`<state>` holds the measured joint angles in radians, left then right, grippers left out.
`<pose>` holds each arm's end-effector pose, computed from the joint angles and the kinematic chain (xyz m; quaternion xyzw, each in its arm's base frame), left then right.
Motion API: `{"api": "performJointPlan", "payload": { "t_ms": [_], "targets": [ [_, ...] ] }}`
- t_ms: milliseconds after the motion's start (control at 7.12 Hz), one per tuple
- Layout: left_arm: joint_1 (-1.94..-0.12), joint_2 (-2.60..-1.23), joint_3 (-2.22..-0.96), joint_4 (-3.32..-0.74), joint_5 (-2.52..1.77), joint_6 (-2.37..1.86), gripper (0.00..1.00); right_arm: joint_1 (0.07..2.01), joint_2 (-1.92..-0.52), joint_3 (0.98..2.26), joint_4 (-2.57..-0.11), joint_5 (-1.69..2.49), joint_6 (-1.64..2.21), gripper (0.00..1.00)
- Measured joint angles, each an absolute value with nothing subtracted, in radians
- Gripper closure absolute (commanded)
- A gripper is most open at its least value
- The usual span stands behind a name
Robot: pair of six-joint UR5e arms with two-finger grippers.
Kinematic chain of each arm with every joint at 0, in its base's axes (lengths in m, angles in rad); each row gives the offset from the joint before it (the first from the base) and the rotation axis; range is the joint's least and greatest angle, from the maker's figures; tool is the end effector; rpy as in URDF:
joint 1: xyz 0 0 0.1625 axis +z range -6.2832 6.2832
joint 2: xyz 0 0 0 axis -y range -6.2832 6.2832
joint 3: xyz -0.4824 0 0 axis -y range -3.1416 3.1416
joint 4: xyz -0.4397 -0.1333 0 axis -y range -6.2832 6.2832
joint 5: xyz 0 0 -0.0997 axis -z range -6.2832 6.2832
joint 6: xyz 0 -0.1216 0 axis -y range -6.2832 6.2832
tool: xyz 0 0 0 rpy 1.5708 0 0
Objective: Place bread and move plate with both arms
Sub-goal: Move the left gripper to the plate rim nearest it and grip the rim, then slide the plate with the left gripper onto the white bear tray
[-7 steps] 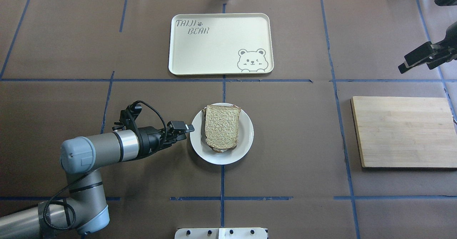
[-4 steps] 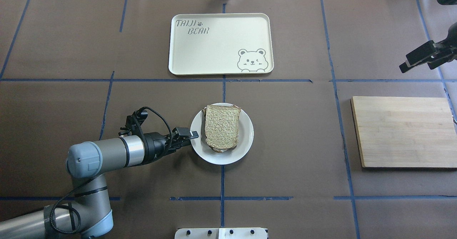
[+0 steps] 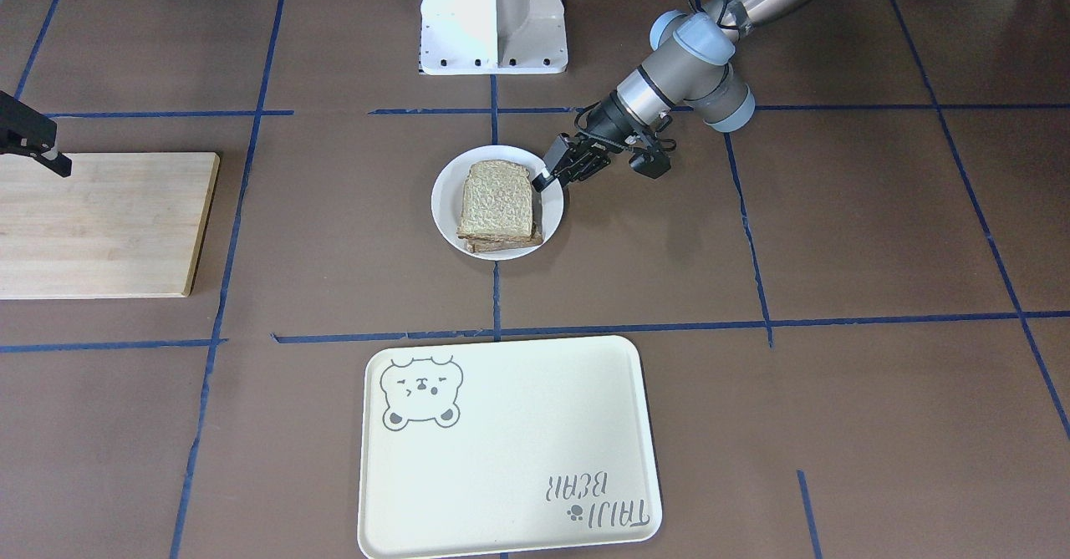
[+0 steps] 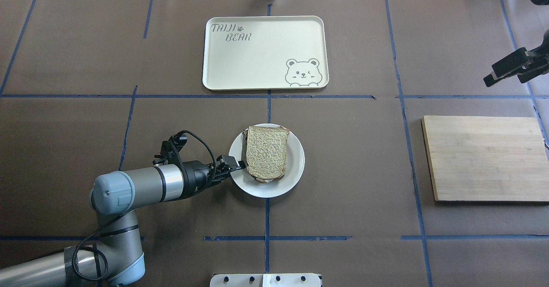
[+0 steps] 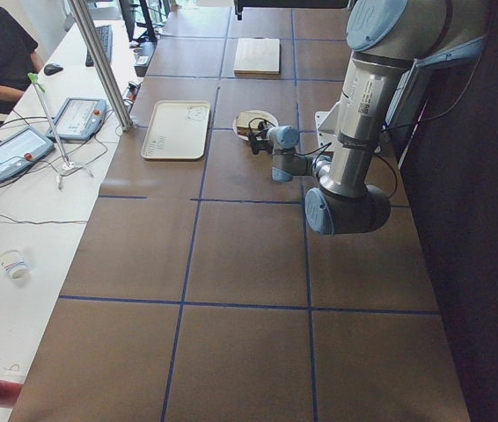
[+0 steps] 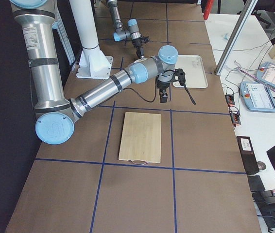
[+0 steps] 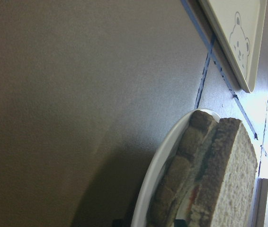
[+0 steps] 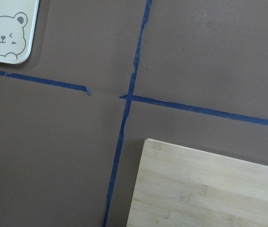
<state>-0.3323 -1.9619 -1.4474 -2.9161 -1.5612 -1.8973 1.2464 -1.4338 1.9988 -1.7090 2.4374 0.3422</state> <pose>0.6417 -0.3637 0.3874 0.0054 0.7219 -0.2271 0.6537 -0.1402 -0.5443 0.4354 0.0474 -0.4506 -0.0810 0.8878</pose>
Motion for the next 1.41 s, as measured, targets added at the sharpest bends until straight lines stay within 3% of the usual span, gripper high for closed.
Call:
{"api": "performJointPlan", "payload": {
  "t_ms": [281, 562, 703, 1405],
  "targets": [
    [-0.329, -1.971, -1.435, -2.916, -1.56, -1.897, 0.68, 1.261, -1.436, 1.999, -1.71, 2.438, 0.342, 0.0],
    [-0.324, -1.979, -1.429, -2.916, -1.56, -1.898, 0.95, 1.268, -1.438, 1.999, -1.711, 2.438, 0.342, 0.0],
    [-0.323, -1.979, -1.432, -2.917, -1.561, -1.897, 0.99, 1.271, -1.439, 1.999, -1.712, 2.439, 0.342, 0.0],
    [-0.326, -1.982, -1.497, -2.925, -1.564, -1.906, 1.0, 1.284, -1.449, 2.0, -1.712, 2.437, 0.343, 0.0]
  ]
}}
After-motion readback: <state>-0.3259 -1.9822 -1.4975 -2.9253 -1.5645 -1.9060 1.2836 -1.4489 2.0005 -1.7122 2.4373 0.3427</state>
